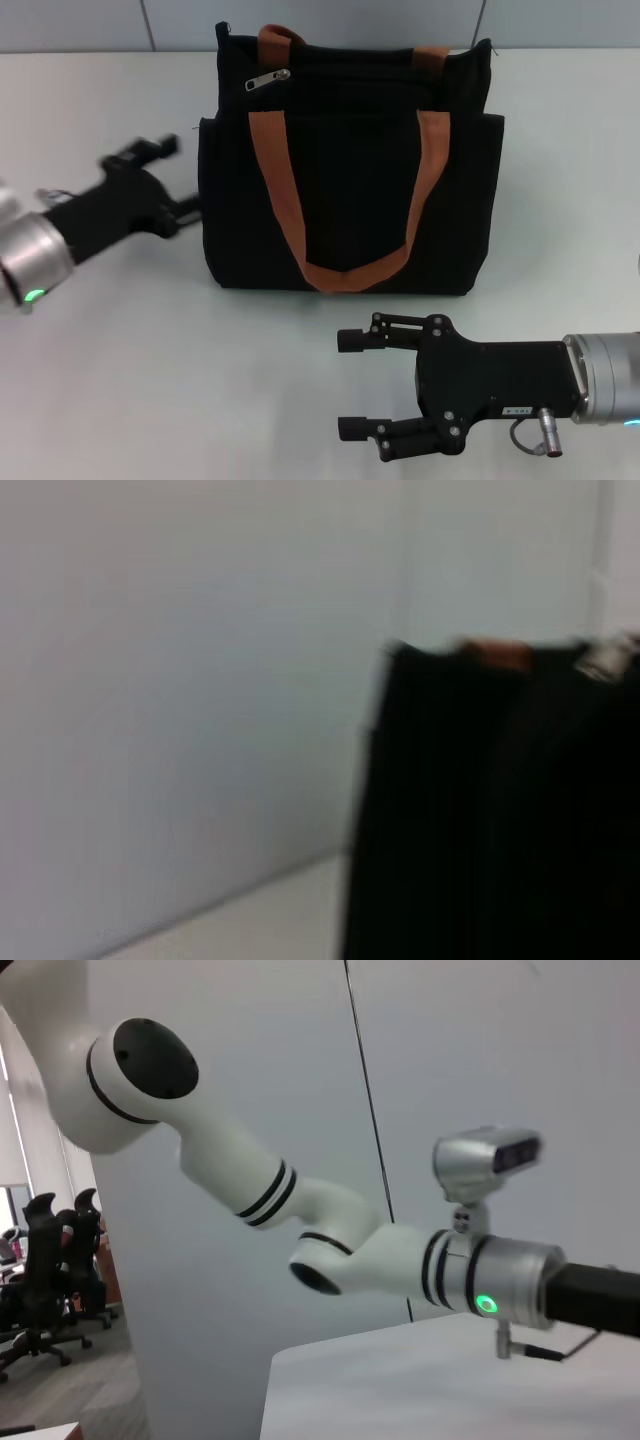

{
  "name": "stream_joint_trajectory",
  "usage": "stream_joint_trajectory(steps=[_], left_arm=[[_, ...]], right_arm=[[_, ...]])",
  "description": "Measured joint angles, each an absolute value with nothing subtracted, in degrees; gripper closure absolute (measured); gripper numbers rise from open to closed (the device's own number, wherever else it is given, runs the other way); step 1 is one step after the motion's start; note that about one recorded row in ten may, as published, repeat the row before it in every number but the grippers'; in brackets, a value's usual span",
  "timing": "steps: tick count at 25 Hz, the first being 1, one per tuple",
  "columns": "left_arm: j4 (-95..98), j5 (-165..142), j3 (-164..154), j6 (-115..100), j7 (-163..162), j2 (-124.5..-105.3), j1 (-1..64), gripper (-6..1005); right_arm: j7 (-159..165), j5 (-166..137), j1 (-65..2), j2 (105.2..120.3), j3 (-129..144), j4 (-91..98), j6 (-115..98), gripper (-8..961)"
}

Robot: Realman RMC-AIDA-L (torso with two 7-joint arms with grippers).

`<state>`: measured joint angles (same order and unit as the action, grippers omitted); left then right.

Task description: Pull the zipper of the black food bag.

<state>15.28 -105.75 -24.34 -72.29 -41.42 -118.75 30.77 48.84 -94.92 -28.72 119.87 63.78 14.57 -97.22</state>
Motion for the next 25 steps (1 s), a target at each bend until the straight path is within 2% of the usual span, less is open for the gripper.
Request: stream_joint_trajectory(steps=[25], left_arm=[[7.94,-89.70,-26.31,-75.13,-34.66,-119.18,33.64,242]], right_arm=[[48.69,-94.92,-28.91,119.89,63.56,13.44,-97.38,153]])
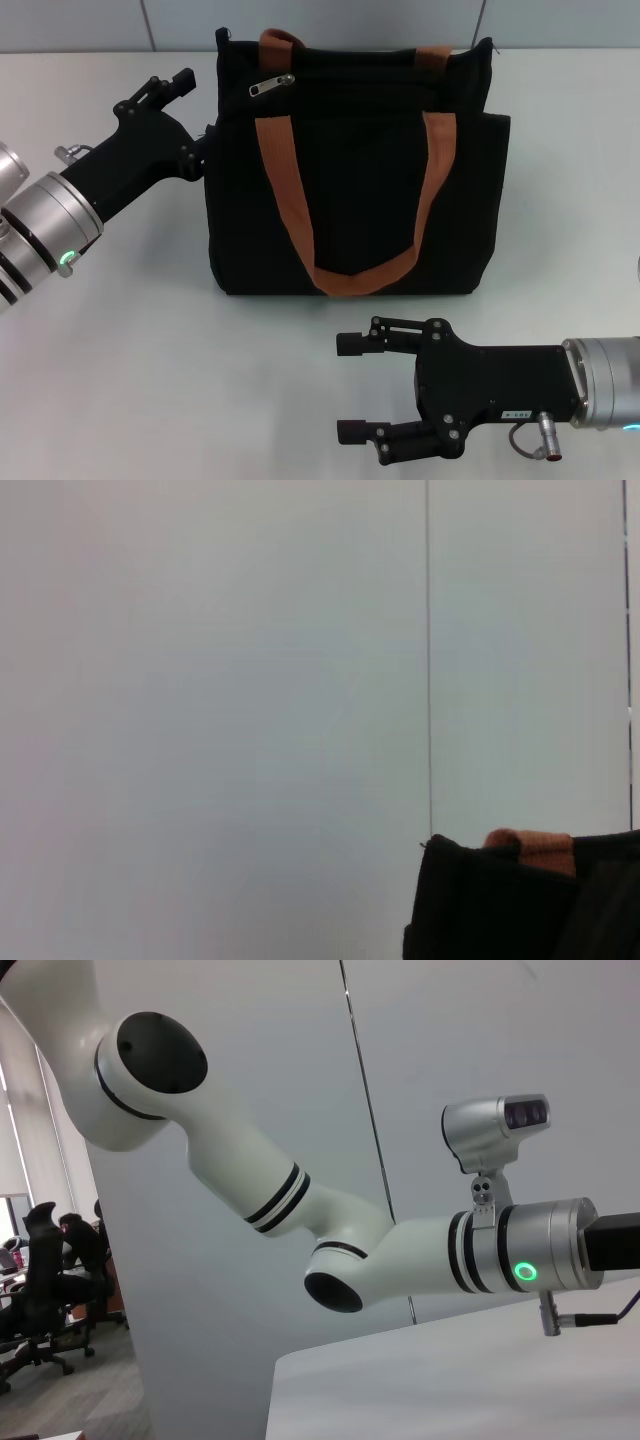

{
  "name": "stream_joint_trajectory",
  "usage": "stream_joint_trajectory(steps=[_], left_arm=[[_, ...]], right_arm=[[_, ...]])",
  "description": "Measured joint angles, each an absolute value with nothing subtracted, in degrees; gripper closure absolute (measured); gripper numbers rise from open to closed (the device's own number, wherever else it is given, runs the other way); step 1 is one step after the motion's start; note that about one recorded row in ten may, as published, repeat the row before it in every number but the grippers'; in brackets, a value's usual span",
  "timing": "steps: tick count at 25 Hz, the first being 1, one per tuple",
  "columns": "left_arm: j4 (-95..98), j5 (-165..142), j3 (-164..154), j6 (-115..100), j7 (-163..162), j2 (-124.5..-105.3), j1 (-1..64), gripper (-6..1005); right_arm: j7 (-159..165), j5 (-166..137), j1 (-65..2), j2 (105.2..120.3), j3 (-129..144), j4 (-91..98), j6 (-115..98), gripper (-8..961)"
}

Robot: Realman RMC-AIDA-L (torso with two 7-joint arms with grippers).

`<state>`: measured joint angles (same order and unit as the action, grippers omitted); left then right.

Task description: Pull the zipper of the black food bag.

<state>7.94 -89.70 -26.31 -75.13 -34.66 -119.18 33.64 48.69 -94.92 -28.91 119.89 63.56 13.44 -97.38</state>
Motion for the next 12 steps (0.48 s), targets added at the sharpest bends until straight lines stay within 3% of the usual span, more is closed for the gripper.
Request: stream_joint_trajectory(steps=[12], left_arm=[[1.67,-82.18,-25.74,-76.98,-30.79,-119.18,33.15,257]], right_arm=[[48.60,-92.94,-28.98,119.88,64.14,13.36,-97.24,152]])
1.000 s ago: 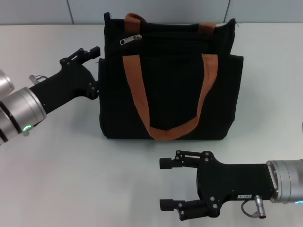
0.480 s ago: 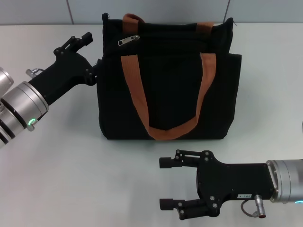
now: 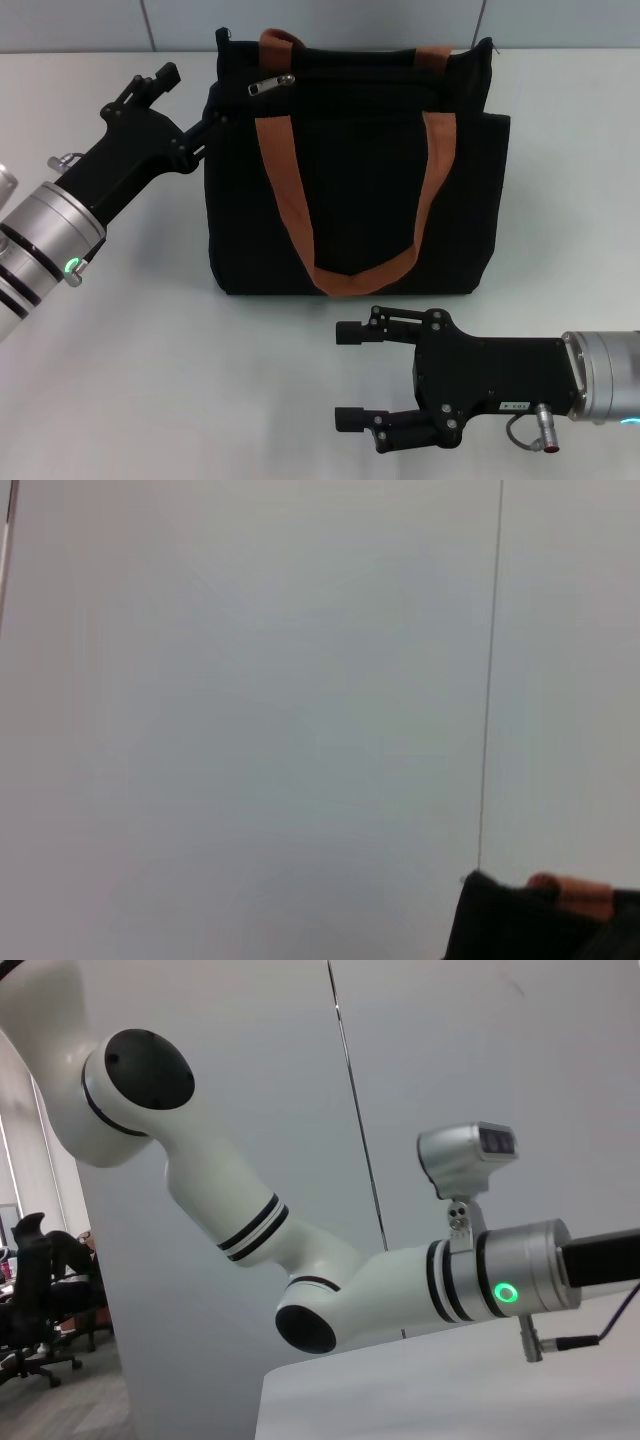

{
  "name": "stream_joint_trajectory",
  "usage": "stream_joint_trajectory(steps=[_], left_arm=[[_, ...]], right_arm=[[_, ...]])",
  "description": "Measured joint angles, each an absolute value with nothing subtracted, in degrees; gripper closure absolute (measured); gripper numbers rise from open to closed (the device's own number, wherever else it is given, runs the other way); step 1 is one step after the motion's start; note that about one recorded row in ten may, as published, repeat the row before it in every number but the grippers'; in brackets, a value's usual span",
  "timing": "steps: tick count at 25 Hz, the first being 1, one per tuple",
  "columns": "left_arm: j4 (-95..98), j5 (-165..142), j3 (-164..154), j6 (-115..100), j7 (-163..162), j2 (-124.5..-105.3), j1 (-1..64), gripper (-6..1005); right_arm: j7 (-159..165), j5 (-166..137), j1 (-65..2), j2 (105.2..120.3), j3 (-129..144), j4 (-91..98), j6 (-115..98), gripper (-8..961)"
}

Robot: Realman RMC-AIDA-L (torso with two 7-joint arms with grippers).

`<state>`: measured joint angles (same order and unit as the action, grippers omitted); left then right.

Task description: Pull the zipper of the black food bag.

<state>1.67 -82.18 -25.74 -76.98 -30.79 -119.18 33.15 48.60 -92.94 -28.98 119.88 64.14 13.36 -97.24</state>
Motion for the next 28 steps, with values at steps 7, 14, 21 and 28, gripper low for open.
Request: stream_joint_trajectory(steps=[7,14,21,28], left_arm=[[1.21,-82.13,-25.77,-79.42,-29.90,-119.18,32.32,265],[0.79,-82.60,-26.76,-80.86,-27.81,-119.18,31.94,381],[0.71,-82.63,-26.84,-82.58,-27.98,-119.18,31.66,618],[0.27,-83.04,-27.11,-83.01,-28.70,-119.18,31.64,919]], right_arm=[[48.21,-92.89,-29.00,119.88,64.14,13.31,-96.95,152],[47.10,-92.79,-29.46,119.88,63.63,12.43,-96.98,152],[47.10,-92.79,-29.54,119.88,63.58,12.44,-97.15,153],[47.74,-90.82,-29.17,119.85,63.53,12.38,-98.36,153]])
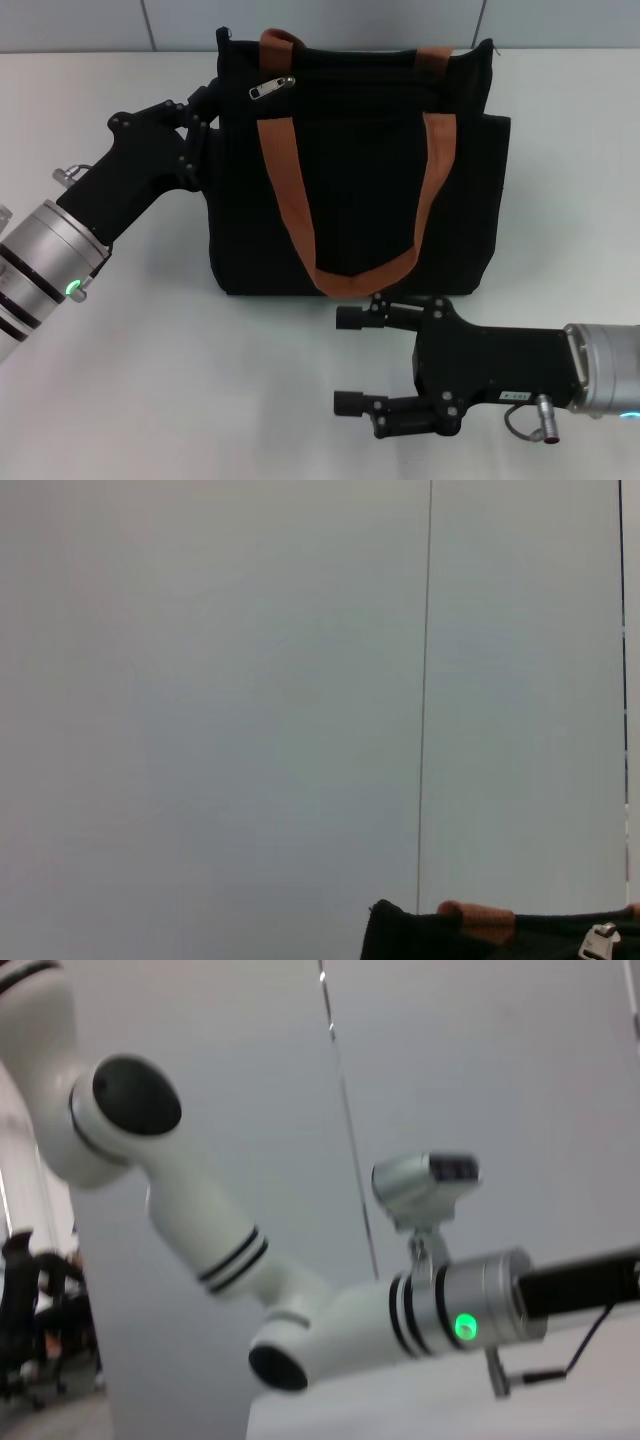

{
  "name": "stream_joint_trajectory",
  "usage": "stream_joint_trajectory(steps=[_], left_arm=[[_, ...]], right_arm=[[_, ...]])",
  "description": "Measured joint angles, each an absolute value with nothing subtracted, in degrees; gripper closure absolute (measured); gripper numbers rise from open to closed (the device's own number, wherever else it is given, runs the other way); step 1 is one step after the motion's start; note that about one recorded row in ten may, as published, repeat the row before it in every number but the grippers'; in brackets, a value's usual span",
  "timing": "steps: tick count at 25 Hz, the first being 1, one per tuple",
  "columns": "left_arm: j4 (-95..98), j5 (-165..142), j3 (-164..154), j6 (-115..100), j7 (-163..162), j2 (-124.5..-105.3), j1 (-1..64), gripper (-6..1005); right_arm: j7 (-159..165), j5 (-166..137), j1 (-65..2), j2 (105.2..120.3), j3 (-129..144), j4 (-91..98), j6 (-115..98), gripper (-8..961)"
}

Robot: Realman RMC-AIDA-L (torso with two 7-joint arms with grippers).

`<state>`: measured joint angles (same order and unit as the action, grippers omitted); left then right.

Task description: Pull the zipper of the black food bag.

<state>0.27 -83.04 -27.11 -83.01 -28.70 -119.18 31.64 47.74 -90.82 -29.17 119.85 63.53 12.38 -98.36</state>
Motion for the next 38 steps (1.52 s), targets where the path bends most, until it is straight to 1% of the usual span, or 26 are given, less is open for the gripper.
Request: stream_joint_trajectory(steps=[6,9,10,11,13,14,15,16,18,19,20,24,30,34,38], left_arm=[[0.46,-83.53,-27.15,-84.08,-36.46,-119.07,31.64,965],[0.93,-84.23,-27.16,-84.17,-40.39,-118.94,31.69,973],[1.21,-84.59,-27.18,-84.57,-42.42,-118.94,31.71,972],[1.21,-84.59,-27.18,-84.57,-42.42,-118.94,31.71,972],[1.39,-84.68,-27.23,-85.52,-43.84,-118.95,31.70,972],[1.41,-84.70,-27.24,-86.06,-44.34,-118.94,31.70,972],[1.58,-84.71,-27.27,-87.11,-45.37,-118.90,31.67,971],[1.58,-84.71,-27.27,-87.11,-45.37,-118.90,31.67,971],[1.93,-84.72,-27.47,-87.94,-47.14,-118.89,31.66,971],[2.18,-84.76,-27.81,-88.82,-48.94,-118.87,31.66,971],[3.00,-84.82,-28.84,-90.59,-51.66,-118.86,31.62,970],[3.93,-84.46,-28.98,-91.06,-53.36,-118.91,31.28,970],[5.09,-84.72,-29.02,-90.95,-56.27,-118.98,31.20,969],[5.10,-84.71,-29.02,-90.75,-56.31,-119.00,31.35,968],[5.10,-84.73,-29.02,-90.92,-56.15,-119.00,31.72,967]], right_arm=[[56.43,-85.94,-27.54,119.26,62.37,14.13,-106.69,153],[73.66,-84.04,-26.97,118.76,58.52,19.86,-112.60,152],[88.53,-83.77,-27.47,118.30,54.62,23.71,-113.88,152],[88.53,-83.77,-27.47,118.30,54.62,23.71,-113.88,152],[105.71,-83.67,-29.13,117.51,49.68,25.73,-113.46,153],[114.59,-83.66,-30.35,116.83,47.16,26.01,-113.11,153],[125.25,-83.66,-32.65,115.70,44.32,25.05,-112.77,154],[125.25,-83.66,-32.65,115.70,44.32,25.05,-112.77,154],[132.79,-83.66,-34.79,114.95,42.63,23.76,-111.91,155],[135.62,-83.67,-35.70,114.84,42.25,23.22,-111.15,155],[137.85,-83.98,-36.92,115.05,42.56,23.07,-108.79,155],[136.90,-84.47,-37.52,115.28,43.58,22.98,-105.62,157],[125.10,-85.16,-37.88,116.24,44.13,24.80,-103.17,156],[113.90,-86.64,-37.15,117.29,44.32,28.63,-103.52,157],[99.69,-88.00,-35.01,119.07,44.59,32.43,-102.76,157]])
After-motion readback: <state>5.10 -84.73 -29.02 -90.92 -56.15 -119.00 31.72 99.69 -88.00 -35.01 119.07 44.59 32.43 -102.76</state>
